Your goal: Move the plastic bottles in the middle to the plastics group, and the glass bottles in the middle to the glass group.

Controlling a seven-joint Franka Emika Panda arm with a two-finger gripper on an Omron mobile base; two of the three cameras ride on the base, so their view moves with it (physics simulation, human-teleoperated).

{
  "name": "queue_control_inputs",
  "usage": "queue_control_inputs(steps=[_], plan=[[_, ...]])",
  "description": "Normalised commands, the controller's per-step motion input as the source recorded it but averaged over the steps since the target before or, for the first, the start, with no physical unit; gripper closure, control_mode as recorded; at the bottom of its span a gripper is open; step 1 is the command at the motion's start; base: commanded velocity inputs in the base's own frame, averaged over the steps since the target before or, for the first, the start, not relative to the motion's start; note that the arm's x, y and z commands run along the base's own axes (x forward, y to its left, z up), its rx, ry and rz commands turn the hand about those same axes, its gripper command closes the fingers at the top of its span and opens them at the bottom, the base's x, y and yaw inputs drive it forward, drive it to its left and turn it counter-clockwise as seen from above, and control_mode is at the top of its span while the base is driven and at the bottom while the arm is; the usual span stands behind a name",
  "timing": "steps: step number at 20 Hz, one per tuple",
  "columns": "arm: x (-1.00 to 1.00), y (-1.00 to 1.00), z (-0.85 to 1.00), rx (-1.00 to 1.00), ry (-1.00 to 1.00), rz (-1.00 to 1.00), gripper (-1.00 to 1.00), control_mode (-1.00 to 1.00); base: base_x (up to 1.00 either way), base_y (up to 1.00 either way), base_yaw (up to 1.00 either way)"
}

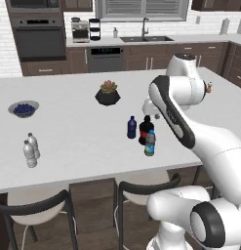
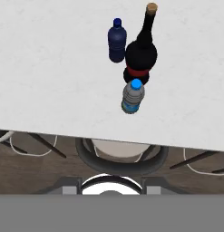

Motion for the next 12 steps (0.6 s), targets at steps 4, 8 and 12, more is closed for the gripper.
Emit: queue_control_inputs(steps=[4, 8, 12], plan=[[0.00, 0.02, -0.27, 0.00, 0.00, 0.00, -1.00, -1.00, 0.00, 0.00, 0.00], [0.00, 0.22, -0.36, -0.03, -0.03, 0.00, -1.00, -1.00, 0.00, 0.00, 0.00], [0.00, 0.00, -0.07, 0.00, -0.03, 0.00, -1.00, -1.00, 0.00, 0.00, 0.00]])
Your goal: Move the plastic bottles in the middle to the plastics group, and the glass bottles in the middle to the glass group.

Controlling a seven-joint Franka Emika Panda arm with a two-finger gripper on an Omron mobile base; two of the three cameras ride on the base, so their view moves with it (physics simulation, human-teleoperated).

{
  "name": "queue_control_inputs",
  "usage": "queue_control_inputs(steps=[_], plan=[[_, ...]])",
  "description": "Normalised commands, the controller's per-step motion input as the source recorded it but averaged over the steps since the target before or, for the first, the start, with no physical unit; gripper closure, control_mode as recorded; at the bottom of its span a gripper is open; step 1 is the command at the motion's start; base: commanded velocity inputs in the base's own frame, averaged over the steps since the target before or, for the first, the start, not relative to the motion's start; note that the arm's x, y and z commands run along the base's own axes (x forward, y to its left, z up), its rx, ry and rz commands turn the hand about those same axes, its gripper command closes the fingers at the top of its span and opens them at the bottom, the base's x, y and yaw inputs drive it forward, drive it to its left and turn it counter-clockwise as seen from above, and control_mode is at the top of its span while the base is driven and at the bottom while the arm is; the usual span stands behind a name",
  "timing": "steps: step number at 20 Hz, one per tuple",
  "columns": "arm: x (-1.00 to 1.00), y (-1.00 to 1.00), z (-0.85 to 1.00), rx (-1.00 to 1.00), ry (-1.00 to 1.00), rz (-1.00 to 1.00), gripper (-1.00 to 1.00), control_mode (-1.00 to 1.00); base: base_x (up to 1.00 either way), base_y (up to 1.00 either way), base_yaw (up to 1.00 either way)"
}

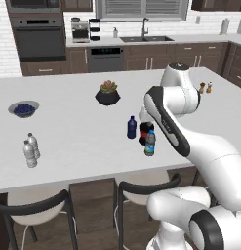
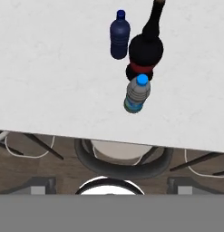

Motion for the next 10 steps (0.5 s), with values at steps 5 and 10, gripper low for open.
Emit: queue_control_inputs(steps=[5, 10], plan=[[-0.05, -0.31, 0.00, 0.00, 0.01, -0.05, -1.00, -1.00, 0.00, 0.00, 0.00], [0.05, -0.66, 0.00, 0.01, 0.14, -0.09, -1.00, -1.00, 0.00, 0.00, 0.00]])
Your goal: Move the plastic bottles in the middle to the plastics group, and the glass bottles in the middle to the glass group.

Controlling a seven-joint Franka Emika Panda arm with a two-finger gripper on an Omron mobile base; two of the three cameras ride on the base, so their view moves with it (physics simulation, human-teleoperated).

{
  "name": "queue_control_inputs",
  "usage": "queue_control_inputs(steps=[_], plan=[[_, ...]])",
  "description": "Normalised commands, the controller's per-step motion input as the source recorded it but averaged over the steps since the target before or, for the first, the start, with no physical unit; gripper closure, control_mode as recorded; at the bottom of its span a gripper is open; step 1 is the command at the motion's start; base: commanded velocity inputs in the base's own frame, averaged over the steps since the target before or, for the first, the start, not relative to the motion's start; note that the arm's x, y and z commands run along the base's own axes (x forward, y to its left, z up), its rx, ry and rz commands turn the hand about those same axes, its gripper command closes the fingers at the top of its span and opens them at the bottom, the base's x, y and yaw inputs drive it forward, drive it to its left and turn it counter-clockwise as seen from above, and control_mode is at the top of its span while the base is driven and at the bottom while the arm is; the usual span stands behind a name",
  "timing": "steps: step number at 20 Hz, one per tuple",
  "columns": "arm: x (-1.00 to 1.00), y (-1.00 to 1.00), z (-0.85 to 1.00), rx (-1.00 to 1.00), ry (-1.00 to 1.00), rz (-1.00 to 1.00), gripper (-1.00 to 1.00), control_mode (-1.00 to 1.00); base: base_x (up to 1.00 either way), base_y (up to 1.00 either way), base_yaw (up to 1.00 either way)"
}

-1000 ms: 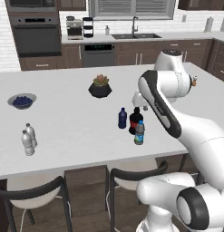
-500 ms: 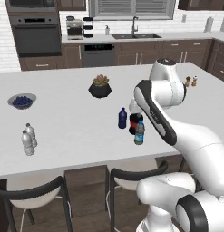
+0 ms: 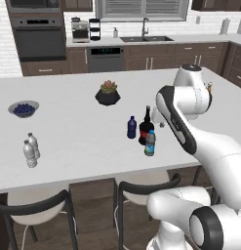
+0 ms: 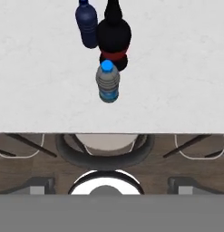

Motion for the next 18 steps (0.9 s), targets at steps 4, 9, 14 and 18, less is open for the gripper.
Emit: queue_control_inputs(steps=[4, 9, 14, 18], plan=[[0.40, -0.42, -0.01, 0.00, 0.09, -0.01, -1.00, -1.00, 0.00, 0.00, 0.00], [0.34, -0.02, -0.03, 0.00, 0.00, 0.00, -1.00, -1.00, 0.00, 0.00, 0.00], [0.27, 0.04, -0.13, 0.00, 0.00, 0.00, -1.00, -1.00, 0.00, 0.00, 0.00], [0.37, 0.28, -0.39, 0.00, 0.00, 0.00, -1.00, -1.00, 0.00, 0.00, 0.00]])
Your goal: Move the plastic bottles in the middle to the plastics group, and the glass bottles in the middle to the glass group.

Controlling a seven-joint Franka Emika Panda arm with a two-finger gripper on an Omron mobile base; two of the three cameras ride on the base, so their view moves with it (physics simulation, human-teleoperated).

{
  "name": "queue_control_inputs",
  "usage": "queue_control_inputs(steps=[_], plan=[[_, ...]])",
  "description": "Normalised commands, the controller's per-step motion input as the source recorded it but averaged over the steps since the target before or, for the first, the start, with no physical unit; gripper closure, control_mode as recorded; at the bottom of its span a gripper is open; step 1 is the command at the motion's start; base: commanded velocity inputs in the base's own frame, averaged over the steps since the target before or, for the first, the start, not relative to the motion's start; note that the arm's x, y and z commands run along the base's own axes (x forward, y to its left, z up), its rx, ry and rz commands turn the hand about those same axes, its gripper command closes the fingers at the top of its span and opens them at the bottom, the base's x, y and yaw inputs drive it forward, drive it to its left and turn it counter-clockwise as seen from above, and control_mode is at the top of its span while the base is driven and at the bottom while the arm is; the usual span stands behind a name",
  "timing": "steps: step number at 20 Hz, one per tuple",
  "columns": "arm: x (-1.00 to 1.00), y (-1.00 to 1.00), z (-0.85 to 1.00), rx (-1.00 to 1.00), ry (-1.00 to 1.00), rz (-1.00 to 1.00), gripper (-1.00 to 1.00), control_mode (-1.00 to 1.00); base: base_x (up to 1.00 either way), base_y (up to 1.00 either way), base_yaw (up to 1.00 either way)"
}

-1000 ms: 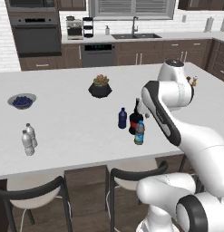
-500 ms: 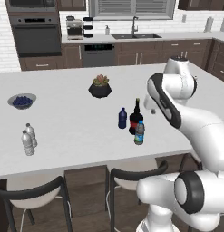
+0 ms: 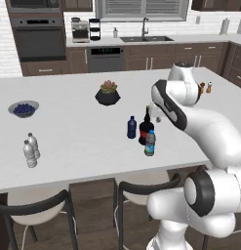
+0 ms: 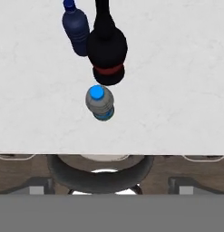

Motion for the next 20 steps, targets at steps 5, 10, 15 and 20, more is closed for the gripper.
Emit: queue_control_inputs(steps=[5, 10, 15, 20], plan=[[0.44, 0.27, -0.35, 0.00, 0.00, 0.01, -1.00, -1.00, 0.00, 0.00, 0.00], [0.36, 0.02, -0.14, 0.00, 0.00, 0.00, -1.00, -1.00, 0.00, 0.00, 0.00], [0.31, 0.00, -0.01, 0.00, 0.00, 0.00, -1.00, -1.00, 0.00, 0.00, 0.00], [0.22, 0.00, -0.11, 0.00, 0.00, 0.00, -1.00, -1.00, 0.00, 0.00, 0.00]])
